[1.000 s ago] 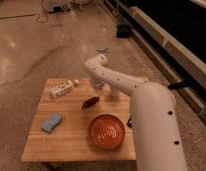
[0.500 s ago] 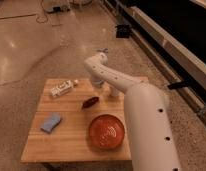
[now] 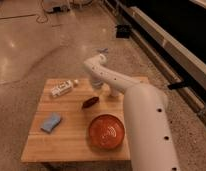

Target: Drag the pepper across the table

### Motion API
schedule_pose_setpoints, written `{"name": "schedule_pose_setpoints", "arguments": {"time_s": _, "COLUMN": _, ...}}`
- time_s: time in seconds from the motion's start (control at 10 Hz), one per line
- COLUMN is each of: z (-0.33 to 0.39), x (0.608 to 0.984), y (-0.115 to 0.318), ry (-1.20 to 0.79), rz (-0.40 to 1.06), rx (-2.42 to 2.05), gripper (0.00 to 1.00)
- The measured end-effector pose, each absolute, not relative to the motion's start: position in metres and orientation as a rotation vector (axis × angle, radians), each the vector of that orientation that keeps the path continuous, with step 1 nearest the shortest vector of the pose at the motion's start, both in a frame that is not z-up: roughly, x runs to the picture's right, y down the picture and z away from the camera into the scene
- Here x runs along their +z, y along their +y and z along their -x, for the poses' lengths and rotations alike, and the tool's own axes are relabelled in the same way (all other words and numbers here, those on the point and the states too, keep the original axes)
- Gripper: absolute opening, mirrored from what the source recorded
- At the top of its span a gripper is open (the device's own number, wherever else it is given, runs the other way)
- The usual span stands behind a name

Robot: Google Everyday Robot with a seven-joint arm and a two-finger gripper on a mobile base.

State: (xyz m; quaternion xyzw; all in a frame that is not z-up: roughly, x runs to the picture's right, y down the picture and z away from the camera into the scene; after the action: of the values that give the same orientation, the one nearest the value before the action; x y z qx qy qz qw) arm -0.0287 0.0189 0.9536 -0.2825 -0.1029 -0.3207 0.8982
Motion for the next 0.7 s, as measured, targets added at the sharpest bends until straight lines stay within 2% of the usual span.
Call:
{"name": "schedule_pose_setpoints", "arguments": {"time_s": 0.2, "z": 0.03, "x": 0.95, "y": 0.028, "ry": -0.214, "rz": 0.59, "rx": -0.676, "gripper": 0.41}}
{"name": "schedule_pose_setpoints", "arguments": {"time_s": 0.5, "z": 0.033, "x": 0.951, "y": 0.015, "ry": -0.21, "rz": 0.587, "rx": -0.674, "gripper": 0.41}}
{"name": "schedule_pose_setpoints", "arguments": {"time_s": 0.7, "z": 0.028, "x": 0.961, "y": 0.027, "ry": -0.212, "rz": 0.591, "rx": -0.672, "gripper": 0.41}}
